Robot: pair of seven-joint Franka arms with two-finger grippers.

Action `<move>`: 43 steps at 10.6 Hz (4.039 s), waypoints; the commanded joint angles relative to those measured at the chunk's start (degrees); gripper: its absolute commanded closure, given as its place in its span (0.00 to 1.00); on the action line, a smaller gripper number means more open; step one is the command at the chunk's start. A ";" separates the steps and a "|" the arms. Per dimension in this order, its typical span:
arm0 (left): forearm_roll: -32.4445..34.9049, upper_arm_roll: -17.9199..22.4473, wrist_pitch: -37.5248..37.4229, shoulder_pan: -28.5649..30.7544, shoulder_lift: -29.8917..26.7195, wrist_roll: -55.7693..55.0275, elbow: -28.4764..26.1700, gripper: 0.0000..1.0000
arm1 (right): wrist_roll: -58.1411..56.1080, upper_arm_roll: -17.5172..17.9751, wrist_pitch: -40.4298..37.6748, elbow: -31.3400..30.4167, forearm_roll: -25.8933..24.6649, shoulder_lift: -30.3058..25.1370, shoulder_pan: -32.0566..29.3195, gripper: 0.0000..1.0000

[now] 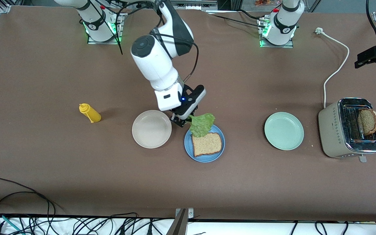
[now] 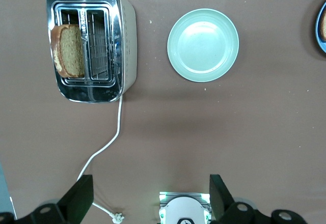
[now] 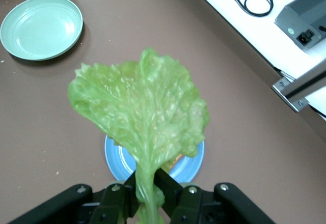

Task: Make sandwich in blue plate with both arms
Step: 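Lower the lettuce onto the bread and open the right gripper, then withdraw the right gripper from the plate toward the mustard bottle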

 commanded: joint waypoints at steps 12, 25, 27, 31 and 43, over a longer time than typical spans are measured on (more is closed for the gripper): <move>1.04 -0.40 0.80 0.23 -0.04 -8.29 2.55 0.00 | -3.48 13.00 30.02 9.09 0.31 21.02 -7.15 1.00; -2.30 -0.31 0.97 0.23 -0.04 -8.20 2.55 0.00 | 1.54 15.82 31.78 10.16 0.57 24.73 -7.24 0.34; -2.30 -0.31 0.97 0.23 0.05 -8.20 2.55 0.00 | 1.54 15.74 31.78 10.16 0.66 24.64 -7.24 0.07; -2.30 -0.31 0.97 0.23 0.05 -8.20 2.55 0.00 | 1.45 15.74 31.17 9.90 1.01 23.15 -6.98 0.00; -2.30 -0.31 0.97 0.32 0.05 -8.20 2.46 0.00 | -0.48 -0.33 -14.84 -6.63 0.48 -9.36 -6.80 0.00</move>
